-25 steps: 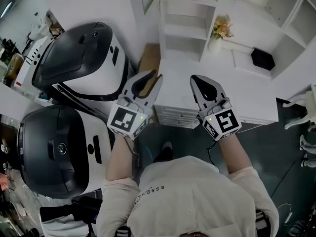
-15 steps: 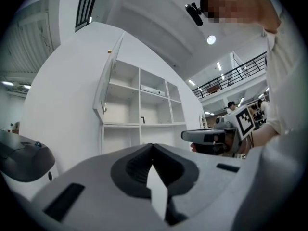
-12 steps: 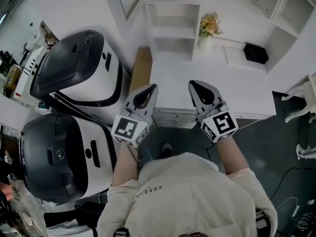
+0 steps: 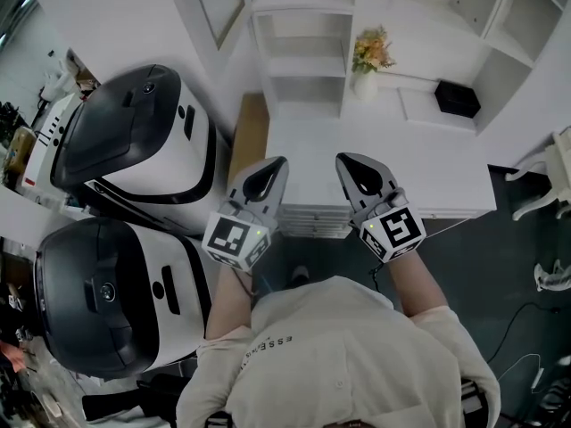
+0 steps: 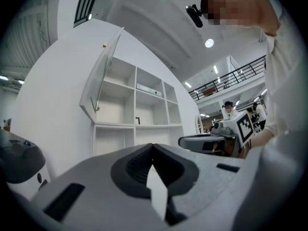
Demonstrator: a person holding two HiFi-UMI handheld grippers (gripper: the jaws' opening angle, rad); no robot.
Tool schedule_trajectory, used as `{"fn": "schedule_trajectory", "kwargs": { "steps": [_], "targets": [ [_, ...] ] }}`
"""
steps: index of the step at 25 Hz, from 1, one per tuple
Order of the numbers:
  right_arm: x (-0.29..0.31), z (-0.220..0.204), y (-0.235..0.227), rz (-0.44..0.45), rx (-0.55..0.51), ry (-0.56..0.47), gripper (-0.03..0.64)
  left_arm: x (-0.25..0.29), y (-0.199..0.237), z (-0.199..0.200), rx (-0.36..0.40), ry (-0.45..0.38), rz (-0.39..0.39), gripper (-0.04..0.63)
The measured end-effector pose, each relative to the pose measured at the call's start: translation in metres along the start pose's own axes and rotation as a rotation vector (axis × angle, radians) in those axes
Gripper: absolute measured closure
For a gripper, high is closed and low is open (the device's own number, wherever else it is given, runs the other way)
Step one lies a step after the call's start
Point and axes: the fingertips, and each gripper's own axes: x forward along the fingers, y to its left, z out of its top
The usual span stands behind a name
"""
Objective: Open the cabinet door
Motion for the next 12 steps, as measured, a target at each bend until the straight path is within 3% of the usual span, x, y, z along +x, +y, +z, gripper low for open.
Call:
{"fn": "schedule_trajectory", "kwargs": {
  "steps": [6, 12],
  "targets": [
    [0.004, -0.004, -0.002, 0.005, -0.013, 0.012, 0.603, 0.008, -0.001, 0.003, 0.057, 0.018, -0.026, 0.594],
    [0.005, -0.003, -0.006, 0.007, -0.018, 0.003, 0.603, 0.016, -0.001, 0.000, 0.053, 0.026, -0.038, 0.594]
  ]
}}
